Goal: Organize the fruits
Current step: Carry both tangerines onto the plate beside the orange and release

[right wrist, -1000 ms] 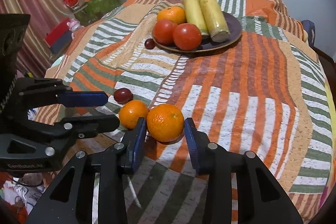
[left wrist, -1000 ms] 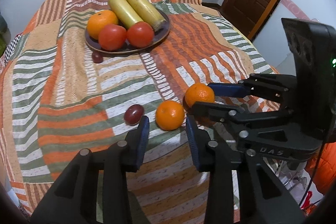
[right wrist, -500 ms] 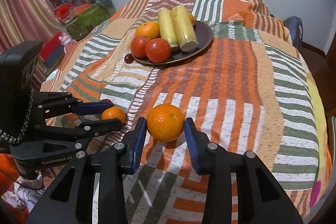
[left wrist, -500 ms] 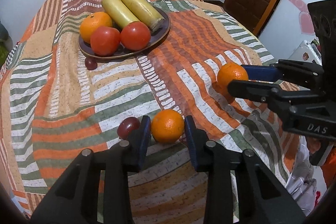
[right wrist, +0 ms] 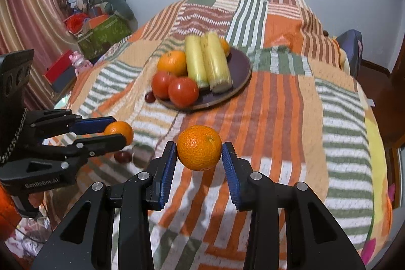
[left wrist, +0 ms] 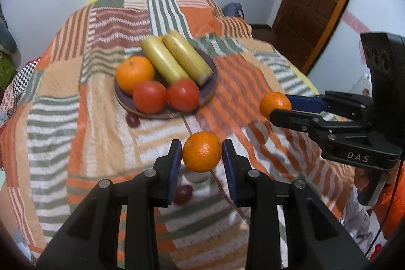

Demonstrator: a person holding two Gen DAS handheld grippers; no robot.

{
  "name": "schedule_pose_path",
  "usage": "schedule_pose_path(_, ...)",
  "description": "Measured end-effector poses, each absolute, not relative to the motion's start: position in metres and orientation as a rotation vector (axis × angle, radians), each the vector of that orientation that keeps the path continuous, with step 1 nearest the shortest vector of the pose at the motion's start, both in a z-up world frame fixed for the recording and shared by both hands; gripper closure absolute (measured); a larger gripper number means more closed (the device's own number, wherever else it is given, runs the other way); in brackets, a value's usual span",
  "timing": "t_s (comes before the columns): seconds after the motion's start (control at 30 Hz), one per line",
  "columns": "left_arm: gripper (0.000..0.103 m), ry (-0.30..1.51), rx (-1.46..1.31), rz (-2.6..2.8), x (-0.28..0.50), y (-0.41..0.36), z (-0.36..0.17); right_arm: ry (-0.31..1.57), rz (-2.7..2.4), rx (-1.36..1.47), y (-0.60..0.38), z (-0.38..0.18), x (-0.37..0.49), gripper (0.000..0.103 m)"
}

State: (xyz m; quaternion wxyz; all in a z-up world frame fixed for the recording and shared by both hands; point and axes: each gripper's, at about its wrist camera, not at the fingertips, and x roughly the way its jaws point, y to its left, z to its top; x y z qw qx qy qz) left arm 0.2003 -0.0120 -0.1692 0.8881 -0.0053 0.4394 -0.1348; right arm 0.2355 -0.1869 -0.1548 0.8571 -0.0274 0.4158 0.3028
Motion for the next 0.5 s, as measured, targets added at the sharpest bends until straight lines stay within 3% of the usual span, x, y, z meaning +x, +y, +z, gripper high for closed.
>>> schedule_pose_path(0.5, 0.070, 0.858, -0.075, -0.216, 0.271, 0.022, -0.154, 0.803, 0.681, -0.091, -0.147, -0.139, 0.293, 0.069)
